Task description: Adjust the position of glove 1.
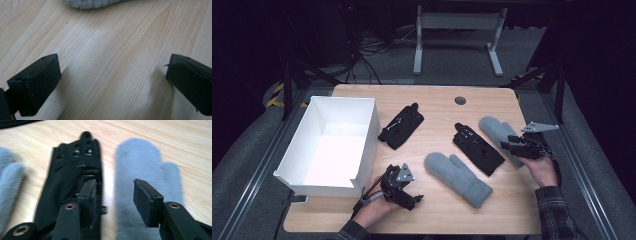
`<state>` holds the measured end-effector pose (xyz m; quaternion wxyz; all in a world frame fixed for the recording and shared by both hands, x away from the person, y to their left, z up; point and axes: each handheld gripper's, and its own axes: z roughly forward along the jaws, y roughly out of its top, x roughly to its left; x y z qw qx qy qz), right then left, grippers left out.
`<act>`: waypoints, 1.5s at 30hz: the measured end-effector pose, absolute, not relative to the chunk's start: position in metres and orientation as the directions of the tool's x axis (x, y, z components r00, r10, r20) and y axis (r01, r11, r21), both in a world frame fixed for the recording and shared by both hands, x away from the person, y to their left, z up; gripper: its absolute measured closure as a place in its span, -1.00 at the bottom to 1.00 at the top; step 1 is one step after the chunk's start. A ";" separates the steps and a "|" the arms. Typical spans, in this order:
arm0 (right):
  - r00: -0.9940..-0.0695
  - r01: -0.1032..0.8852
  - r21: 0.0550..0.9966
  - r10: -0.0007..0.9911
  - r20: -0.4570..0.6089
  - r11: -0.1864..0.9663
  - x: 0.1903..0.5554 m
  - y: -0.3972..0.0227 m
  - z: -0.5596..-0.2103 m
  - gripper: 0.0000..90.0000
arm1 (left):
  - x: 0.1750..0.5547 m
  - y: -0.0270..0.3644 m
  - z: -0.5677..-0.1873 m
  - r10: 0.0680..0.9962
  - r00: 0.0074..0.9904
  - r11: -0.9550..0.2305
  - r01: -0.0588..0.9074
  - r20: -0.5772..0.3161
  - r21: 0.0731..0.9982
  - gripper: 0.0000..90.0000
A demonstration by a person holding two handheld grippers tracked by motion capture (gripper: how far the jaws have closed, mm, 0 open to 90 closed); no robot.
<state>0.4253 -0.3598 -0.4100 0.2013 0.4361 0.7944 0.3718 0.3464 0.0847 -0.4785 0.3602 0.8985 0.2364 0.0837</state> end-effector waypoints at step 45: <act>-0.507 0.591 0.730 0.862 0.006 0.343 0.447 -0.378 -0.433 0.84 | 0.346 0.085 -0.479 0.491 0.871 -0.625 0.371 -0.023 0.687 -1.00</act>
